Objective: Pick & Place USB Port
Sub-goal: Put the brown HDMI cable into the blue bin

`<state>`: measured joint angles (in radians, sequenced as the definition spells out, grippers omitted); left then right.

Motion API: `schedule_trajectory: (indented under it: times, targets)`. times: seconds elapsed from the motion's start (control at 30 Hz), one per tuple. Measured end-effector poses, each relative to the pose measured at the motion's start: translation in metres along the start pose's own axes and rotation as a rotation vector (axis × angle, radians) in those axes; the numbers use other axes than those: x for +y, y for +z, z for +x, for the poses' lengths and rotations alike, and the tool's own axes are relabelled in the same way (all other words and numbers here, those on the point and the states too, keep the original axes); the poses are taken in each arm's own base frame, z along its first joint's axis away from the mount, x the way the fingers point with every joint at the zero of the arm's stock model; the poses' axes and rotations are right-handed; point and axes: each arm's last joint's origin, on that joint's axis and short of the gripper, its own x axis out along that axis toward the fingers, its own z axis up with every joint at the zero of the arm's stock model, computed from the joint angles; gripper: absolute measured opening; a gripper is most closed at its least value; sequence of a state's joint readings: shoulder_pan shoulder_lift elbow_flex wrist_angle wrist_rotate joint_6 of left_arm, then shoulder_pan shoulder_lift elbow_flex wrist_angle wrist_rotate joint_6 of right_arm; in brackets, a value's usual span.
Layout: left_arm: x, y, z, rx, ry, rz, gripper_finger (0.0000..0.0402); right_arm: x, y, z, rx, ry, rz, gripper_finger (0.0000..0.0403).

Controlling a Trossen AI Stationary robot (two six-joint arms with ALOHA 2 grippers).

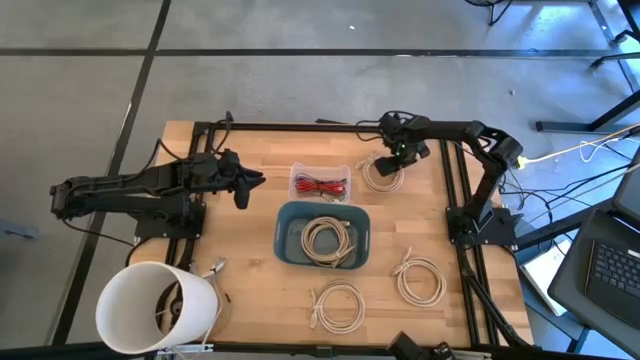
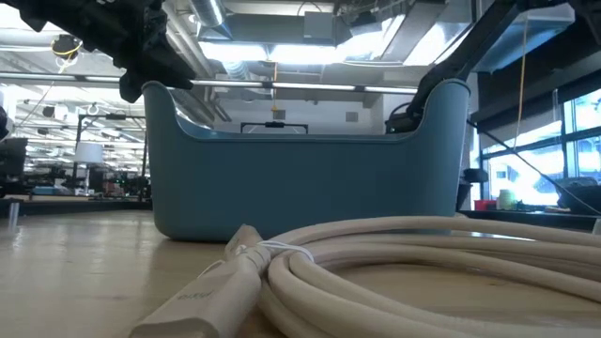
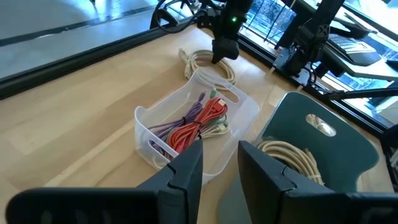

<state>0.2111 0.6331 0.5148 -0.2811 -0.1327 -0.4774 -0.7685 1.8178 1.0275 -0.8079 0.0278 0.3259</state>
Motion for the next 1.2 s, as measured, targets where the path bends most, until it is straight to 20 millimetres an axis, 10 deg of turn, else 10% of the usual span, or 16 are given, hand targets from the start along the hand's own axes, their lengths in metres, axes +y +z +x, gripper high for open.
schedule_trajectory:
  times: [0.13, 0.3, 0.57, 0.93, 1.2]
  targets:
    - [0.000, 0.000, 0.000, -0.001, 0.003, -0.006, 0.0092, 0.000, 0.000, -0.001, -0.001, 0.000, -0.039, 0.0034]
    - [0.000, 0.000, 0.000, 0.003, -0.005, -0.011, 0.0091, -0.008, -0.011, -0.008, 0.034, -0.161, -0.075, 0.0034]
    - [0.000, 0.000, 0.000, 0.001, 0.001, -0.009, 0.0090, -0.025, -0.055, -0.094, -0.180, -0.281, -0.098, 0.0034]
    - [0.000, 0.000, 0.000, -0.003, 0.006, -0.016, 0.0089, 0.002, -0.157, -0.203, -0.640, 0.624, -0.104, 0.0034]
    - [0.000, 0.000, 0.000, -0.004, 0.006, -0.055, 0.0089, 0.086, -0.159, -0.206, -0.688, 0.868, -0.319, 0.0034]
